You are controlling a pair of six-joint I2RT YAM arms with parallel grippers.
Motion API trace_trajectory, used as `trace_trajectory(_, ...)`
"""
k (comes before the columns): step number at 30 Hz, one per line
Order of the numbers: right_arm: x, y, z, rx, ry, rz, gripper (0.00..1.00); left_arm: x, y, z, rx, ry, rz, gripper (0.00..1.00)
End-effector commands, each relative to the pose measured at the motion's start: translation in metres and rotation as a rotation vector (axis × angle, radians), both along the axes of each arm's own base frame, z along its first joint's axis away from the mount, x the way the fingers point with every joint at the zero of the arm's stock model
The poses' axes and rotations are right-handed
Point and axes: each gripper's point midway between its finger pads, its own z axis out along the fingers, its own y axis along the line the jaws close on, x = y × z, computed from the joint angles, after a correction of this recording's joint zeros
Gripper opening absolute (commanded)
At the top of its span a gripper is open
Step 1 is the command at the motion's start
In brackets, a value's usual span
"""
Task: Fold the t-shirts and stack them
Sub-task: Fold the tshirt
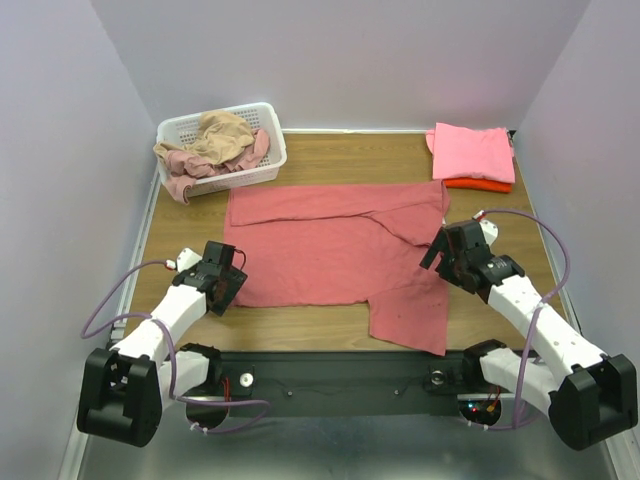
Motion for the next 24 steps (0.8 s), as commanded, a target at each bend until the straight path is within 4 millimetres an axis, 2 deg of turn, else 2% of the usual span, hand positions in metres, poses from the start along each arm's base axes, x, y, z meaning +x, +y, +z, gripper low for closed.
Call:
trace_trajectory(1,0.001,-0.004,0.004,-0.005,-0.025,-0.019,1.00,-0.012,0.002,-0.013,0.003,0.069,0.019,0.72)
trace_trajectory(6,-0.002,-0.003,0.004,0.003,-0.015,-0.009,1.00,-0.011,0.002,-0.010,-0.001,0.061,0.028,0.65)
trace_trajectory(10,-0.005,-0.003,0.002,-0.001,-0.002,0.000,1.00,-0.011,0.002,-0.008,-0.004,0.056,0.038,0.42)
trace_trajectory(11,-0.007,-0.003,0.000,0.000,0.007,0.004,1.00,-0.012,0.003,-0.008,-0.001,0.057,0.041,0.27)
trace_trajectory(12,-0.008,-0.002,0.000,0.001,0.010,0.009,1.00,-0.011,0.003,-0.006,0.000,0.059,0.040,0.19)
trace_trajectory(13,-0.010,-0.001,-0.001,0.007,0.019,0.013,1.00,-0.011,0.004,-0.005,0.005,0.060,0.043,0.04)
trace_trajectory(14,-0.011,0.001,-0.001,0.016,0.022,0.018,1.00,-0.011,0.004,-0.005,0.008,0.063,0.043,0.00)
trace_trajectory(17,-0.024,0.008,-0.006,0.059,0.067,0.048,1.00,-0.012,0.007,-0.002,0.024,0.067,0.040,0.00)
trace_trajectory(21,-0.043,0.026,-0.001,0.170,0.121,0.087,1.00,-0.011,0.005,0.003,0.011,0.038,0.033,0.00)
trace_trajectory(24,-0.066,0.022,-0.010,0.153,0.220,0.091,1.00,-0.010,0.003,0.005,0.002,0.018,0.017,0.00)
